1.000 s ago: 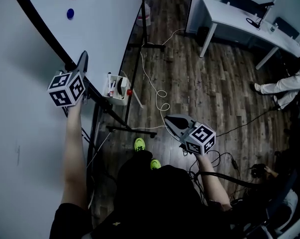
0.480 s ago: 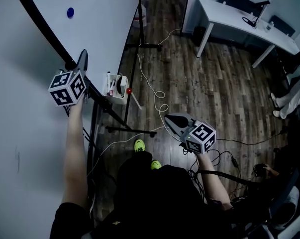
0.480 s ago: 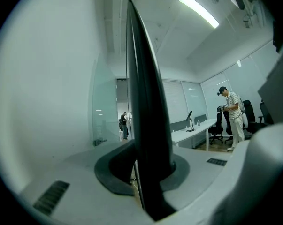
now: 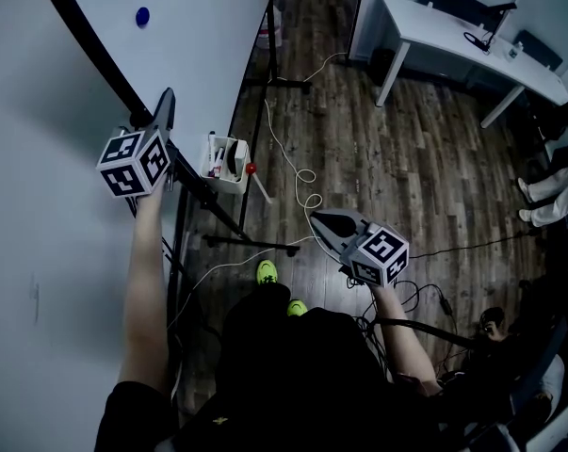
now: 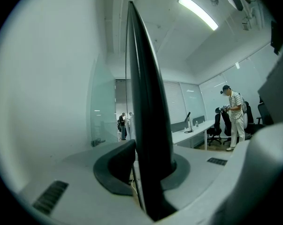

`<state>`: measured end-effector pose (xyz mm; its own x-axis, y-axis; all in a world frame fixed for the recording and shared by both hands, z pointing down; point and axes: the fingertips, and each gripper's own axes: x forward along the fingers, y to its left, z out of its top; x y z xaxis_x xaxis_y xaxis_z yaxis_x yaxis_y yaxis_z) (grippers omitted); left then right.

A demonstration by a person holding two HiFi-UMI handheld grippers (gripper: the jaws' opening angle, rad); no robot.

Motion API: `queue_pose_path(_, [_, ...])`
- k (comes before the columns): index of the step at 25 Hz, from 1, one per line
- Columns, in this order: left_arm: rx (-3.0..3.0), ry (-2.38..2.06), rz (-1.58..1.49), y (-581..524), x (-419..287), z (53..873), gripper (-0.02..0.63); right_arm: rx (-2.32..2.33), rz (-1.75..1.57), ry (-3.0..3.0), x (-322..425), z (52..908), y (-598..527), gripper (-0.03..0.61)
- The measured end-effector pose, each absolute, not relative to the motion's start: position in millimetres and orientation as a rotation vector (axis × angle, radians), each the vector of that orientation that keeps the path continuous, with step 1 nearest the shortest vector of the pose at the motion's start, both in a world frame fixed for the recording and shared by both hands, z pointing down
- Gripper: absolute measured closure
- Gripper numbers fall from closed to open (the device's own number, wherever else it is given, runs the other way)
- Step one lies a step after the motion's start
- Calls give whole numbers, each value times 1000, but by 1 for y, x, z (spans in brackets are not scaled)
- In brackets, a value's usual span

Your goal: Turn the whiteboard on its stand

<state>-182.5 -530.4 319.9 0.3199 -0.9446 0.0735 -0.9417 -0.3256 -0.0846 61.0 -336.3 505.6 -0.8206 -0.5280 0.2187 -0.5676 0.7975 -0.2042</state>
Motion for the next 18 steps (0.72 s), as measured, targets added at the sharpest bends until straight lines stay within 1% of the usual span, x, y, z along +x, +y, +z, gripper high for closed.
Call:
queue_pose_path(7, [-2555,1767,-150,-529,-179,317,522,864,387,-2842,62,499,-331,557])
queue_pose_path(8, [-2545,1757,-150,-528,-179,317,503,865,385,-2843,62,499,-330,557])
queue_pose_path(10, [-2519,1747,-142,-525,-181,314,492,865,379,-2845,64,498,-329,557])
queue_pose_path(12, [-2510,1750,-120,-519,-185,313,457,865,375,-2848,67,497,-327,557])
queue_pose_path(13, [-2509,1753,-112,-515,-186,312,451,864,374,-2849,68,497,-326,557])
queue_pose_path(18, [-2488,1770,-126,-489,-191,315,451,844,381,-2856,72,499,-319,557])
